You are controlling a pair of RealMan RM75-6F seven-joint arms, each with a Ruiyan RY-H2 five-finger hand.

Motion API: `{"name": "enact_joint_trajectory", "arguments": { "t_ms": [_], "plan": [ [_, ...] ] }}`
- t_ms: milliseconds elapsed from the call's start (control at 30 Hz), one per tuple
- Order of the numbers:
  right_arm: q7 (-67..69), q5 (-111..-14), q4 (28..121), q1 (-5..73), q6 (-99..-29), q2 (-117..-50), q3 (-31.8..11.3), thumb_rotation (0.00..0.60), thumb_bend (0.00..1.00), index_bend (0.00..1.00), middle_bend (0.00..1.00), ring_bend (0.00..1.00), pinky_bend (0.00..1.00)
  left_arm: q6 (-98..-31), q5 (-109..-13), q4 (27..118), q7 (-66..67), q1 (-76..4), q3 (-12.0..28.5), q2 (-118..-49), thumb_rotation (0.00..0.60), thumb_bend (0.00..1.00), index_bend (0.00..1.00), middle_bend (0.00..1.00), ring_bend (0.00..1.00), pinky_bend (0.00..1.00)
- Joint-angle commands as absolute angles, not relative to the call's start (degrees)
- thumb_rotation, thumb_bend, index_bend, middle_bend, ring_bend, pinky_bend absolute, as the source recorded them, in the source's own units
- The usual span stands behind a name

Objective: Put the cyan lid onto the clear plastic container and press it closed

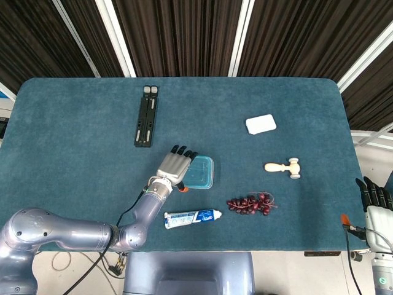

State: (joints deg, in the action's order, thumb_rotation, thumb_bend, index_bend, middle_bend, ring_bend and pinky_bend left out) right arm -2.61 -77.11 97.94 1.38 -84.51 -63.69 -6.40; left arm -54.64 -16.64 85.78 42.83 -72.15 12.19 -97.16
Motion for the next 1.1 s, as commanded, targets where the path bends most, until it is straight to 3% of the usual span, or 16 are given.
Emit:
{"name": "enact_joint_trajectory", "arguments": {
  "t_ms": [33,1100],
  "plan": [
    [-2.65,-77.07,97.95,1.39,-84.49,-63.7,-6.41,0.6,0.36,0.04,0.0,0.0,0.0,-54.49,-16.8,85.68,42.71,-72.15,12.36,-97.28,0.6,0.13,0.12,0.2,0.0,0.0],
    [-2.82,-76.41,98.34,1.33,-84.32,-63.69,-6.54,0.6,0.36,0.04,0.0,0.0,0.0,-52.28,-18.85,85.1,42.02,-72.3,12.35,-97.88,0.6,0.13,0.12,0.18,0.0,0.0]
  ]
}}
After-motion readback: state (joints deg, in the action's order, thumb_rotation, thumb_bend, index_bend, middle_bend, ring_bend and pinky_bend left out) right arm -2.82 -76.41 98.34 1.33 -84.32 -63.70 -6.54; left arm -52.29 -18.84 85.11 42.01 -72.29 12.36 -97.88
